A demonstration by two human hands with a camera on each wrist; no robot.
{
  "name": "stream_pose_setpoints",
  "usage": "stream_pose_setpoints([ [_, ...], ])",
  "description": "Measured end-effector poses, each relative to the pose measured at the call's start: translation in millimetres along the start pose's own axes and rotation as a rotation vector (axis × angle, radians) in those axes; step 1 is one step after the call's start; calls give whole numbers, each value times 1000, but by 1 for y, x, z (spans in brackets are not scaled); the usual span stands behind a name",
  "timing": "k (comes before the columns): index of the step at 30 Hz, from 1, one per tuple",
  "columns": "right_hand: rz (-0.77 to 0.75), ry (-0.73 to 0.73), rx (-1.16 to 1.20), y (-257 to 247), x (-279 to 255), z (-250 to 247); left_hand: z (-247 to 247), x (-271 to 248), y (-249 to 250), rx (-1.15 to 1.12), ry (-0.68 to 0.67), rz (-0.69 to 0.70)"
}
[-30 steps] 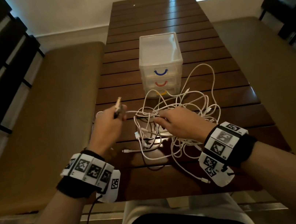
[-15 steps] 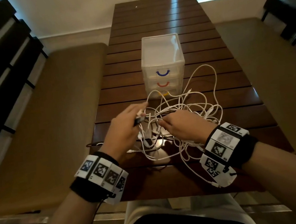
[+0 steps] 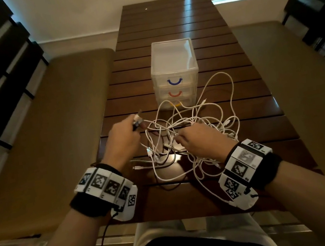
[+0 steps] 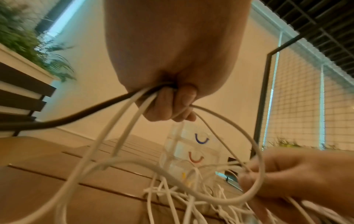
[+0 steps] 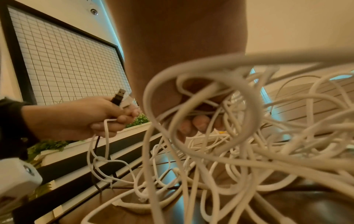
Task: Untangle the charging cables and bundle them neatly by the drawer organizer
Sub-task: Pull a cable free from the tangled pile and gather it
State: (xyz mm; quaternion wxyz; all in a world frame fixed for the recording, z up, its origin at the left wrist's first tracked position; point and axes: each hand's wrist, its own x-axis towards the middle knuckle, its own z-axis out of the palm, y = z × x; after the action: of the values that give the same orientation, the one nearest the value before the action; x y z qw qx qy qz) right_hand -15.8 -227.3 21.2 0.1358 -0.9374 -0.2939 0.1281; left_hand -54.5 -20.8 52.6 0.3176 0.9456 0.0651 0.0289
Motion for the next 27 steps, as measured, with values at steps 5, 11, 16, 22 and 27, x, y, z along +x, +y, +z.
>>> stream_pose_setpoints([
  [5,-9,5,43,-2,-3,-3,-11,4,-16,0,32,-66],
  [11,54,-97,-6,-6,-2,-4,-5,-19,6,65,128,67],
  [16,-46,18,-23,-17,-1,-8,15,-22,33,19,-44,307],
  [22,-146,4,-44,-18,-5,-15,23,-19,32,211,-213,168],
  [27,-138,35,38,-14,1,-14,4,-17,32,186,-126,225],
])
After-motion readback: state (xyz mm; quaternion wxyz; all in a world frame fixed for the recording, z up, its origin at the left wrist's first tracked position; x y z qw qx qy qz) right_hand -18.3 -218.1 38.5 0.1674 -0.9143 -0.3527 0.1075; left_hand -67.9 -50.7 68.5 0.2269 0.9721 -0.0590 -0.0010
